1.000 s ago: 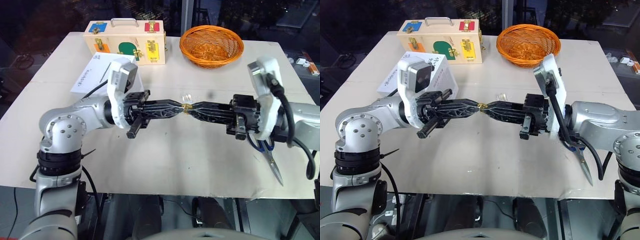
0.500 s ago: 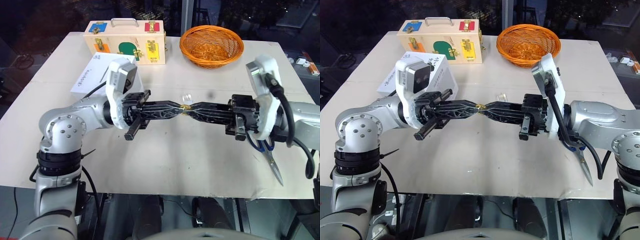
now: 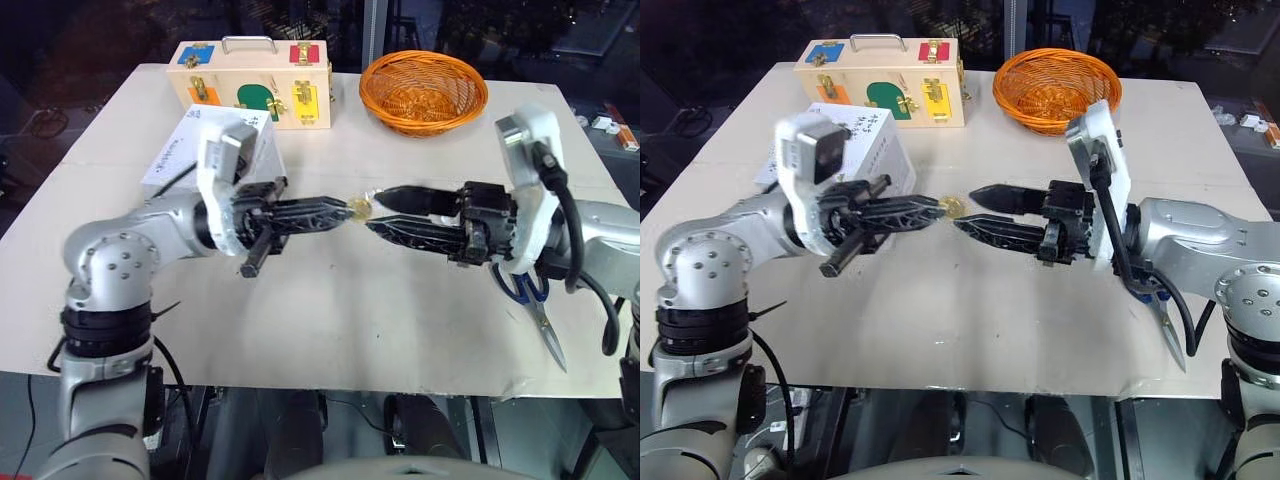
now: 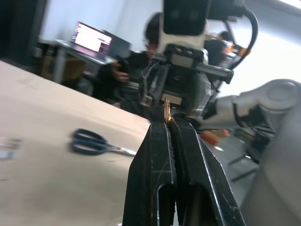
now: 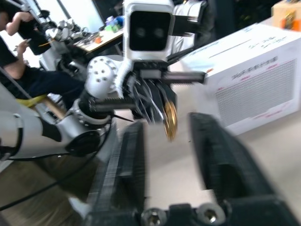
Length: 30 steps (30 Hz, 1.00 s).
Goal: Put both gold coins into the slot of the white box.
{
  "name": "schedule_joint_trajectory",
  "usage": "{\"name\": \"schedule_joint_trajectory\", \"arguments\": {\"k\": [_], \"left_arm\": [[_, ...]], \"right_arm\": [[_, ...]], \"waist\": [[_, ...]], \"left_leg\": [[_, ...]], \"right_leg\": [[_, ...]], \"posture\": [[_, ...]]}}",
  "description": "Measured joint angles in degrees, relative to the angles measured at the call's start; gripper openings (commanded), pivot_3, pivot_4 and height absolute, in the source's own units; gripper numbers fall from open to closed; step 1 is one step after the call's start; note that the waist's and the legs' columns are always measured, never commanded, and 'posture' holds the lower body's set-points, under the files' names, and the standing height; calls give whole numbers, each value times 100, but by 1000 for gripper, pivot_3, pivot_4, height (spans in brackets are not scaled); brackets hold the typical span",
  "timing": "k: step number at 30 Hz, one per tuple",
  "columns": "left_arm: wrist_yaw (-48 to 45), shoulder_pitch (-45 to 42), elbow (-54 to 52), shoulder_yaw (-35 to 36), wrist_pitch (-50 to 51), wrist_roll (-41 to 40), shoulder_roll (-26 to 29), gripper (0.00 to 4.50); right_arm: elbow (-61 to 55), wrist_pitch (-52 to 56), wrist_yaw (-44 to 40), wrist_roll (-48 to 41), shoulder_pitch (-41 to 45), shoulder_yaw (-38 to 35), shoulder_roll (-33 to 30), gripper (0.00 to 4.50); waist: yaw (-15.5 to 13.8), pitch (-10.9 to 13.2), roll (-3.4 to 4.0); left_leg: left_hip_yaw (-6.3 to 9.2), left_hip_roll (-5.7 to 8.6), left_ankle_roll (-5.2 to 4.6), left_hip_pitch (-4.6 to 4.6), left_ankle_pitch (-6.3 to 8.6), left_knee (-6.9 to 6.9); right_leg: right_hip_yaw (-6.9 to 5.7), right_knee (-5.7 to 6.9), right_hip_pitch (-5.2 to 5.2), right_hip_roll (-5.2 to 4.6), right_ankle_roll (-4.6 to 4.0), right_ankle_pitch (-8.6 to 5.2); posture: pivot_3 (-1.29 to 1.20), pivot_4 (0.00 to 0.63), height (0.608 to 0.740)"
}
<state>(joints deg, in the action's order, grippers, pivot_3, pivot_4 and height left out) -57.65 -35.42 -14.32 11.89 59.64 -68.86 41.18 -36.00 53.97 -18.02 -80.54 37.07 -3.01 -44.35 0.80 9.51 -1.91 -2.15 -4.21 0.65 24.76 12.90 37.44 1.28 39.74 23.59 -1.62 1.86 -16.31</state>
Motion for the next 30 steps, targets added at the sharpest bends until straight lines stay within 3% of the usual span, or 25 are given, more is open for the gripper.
{"name": "schedule_joint_trajectory", "arguments": {"k": [3,7,11,14,21,30], "left_arm": [[414,-6,92,360,131,-145,215,0],[1190,-102,287,742,52,46,397,0],[2269,-396,494,745,-502,1416,883,0],[2800,-924,1017,552,-124,1949,1339,0],[2416,-2264,2753,107,1325,2056,1835,0],[2063,-2700,3664,-593,1559,2878,1767,0]], "right_arm": [[-112,-204,-83,593,-20,-36,-116,4460],[-233,-483,-287,1433,-19,-10,-252,4460],[-204,-845,-695,2039,-70,158,-65,4460],[-80,-1018,-1007,2498,-102,360,11,4460],[376,-1562,-1520,3400,35,611,382,4460],[728,-1930,-1914,4071,194,767,906,4460]], "waist": [[2,0,0],[-3,2,-1],[-2,3,-1],[-5,6,-7],[-4,9,-8],[-4,13,-8]], "left_leg": [[0,0,0,-2,0,0],[2,0,0,-1,0,0],[0,0,0,-2,0,-1],[0,1,0,0,0,-1],[0,1,0,0,0,-1],[-2,1,2,6,-1,-1]], "right_leg": [[-1,1,0,0,1,0],[-2,0,0,0,1,0],[-1,1,1,1,0,0],[-3,0,2,1,0,0],[-7,1,4,0,1,-1],[-6,5,10,-1,-1,0]], "posture": [[0,150,726],[0,150,726],[0,150,726],[0,150,726],[0,150,726],[0,150,726]]}}
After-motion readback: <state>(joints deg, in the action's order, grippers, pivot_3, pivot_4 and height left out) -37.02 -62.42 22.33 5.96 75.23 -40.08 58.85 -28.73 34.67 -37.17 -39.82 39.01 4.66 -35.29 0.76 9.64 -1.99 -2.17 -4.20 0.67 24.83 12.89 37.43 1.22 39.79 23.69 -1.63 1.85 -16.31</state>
